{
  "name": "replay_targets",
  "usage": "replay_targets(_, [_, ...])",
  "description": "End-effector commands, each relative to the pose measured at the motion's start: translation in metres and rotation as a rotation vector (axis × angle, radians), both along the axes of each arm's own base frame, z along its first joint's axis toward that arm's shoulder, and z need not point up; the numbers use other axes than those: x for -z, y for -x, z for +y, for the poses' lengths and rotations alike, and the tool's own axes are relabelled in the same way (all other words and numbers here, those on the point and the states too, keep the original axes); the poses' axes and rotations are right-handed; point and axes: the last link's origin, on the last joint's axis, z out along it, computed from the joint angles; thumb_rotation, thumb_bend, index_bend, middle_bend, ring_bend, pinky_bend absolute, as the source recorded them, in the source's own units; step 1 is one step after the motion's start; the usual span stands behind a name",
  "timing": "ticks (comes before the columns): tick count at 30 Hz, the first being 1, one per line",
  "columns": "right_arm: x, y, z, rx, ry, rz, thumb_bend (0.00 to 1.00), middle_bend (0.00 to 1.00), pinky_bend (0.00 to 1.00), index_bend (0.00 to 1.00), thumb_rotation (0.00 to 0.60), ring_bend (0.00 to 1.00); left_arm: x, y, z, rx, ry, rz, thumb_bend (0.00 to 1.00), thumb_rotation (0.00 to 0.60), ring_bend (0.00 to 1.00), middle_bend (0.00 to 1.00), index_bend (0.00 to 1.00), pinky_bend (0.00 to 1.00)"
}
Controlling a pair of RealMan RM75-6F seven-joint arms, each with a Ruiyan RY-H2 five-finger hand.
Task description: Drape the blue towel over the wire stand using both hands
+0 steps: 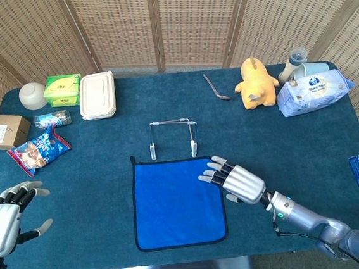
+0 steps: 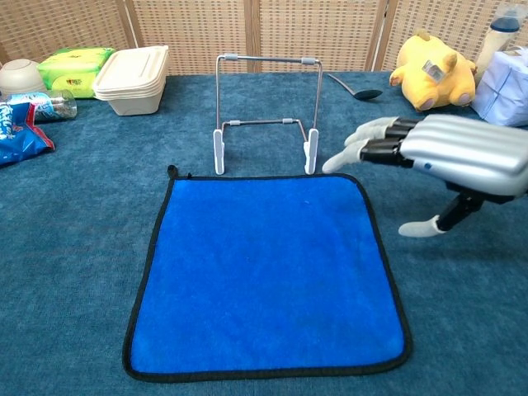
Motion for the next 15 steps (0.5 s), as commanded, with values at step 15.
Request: replay_targets(15, [0.025,0.007,-0.008,-0.061,-0.024,0.045,0.18,0.21,0.12,0.16,0.6,0.12,0.004,0.002,0.0,-0.006,0.006,-0.002,0.27,0.6,0.25,0.3,0.37,0.26])
